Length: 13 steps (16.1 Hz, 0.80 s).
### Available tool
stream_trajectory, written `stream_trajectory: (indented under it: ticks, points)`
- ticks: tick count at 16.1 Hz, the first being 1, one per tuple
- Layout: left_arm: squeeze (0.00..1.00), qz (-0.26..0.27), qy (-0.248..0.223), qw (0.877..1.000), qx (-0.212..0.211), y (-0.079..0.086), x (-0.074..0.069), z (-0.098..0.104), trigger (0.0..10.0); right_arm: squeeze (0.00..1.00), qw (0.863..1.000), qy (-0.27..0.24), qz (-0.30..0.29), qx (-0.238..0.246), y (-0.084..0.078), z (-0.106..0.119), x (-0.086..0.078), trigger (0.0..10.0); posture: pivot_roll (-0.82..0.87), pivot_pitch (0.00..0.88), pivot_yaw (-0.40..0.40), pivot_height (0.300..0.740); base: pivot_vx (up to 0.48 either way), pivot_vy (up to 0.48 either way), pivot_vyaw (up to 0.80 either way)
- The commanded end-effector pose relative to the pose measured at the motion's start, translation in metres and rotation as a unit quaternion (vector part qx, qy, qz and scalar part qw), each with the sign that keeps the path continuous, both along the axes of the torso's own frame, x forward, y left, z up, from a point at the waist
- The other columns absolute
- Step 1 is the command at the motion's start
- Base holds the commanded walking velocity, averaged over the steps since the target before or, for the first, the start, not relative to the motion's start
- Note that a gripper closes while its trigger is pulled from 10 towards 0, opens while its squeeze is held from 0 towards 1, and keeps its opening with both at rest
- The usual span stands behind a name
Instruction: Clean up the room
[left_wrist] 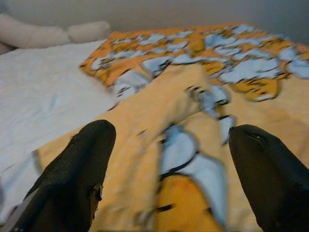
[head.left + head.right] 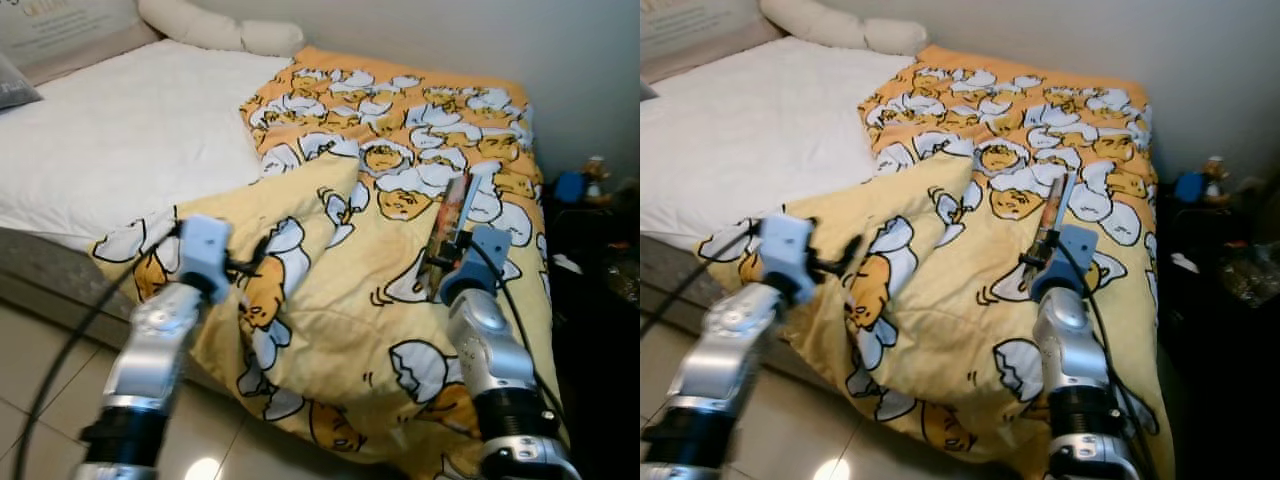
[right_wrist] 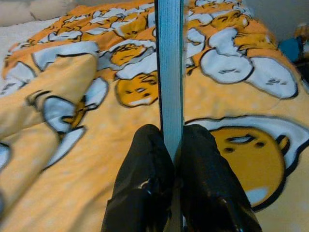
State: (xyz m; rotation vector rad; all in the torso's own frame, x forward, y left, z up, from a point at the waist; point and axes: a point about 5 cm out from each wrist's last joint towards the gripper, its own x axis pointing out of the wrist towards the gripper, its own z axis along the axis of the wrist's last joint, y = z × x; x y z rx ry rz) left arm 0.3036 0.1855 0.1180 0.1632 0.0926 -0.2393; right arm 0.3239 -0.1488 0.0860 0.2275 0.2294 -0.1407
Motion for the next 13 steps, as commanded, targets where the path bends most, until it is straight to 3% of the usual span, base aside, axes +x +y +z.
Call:
stream_trajectory:
  ticks: [1, 13]
  points:
    - [0.00, -0.015, -0.005, 1.000, -0.006, -0.0092, 0.0027, 0.0041, 10.0, 0.00, 1.000, -0.017, -0.001, -0.005, -0.0037, 0.0086, 0.0033, 10.0, 0.13, 0.000, -0.009, 0.740, 0.000, 0.446, -0.80]
    - [0.00, -0.015, 0.000, 1.000, -0.018, -0.0104, 0.0021, 0.0008, 10.0, 0.00, 1.000, -0.017, 0.001, -0.006, -0.0021, 0.0073, 0.0023, 10.0, 0.13, 0.000, -0.013, 0.740, 0.000, 0.452, -0.80]
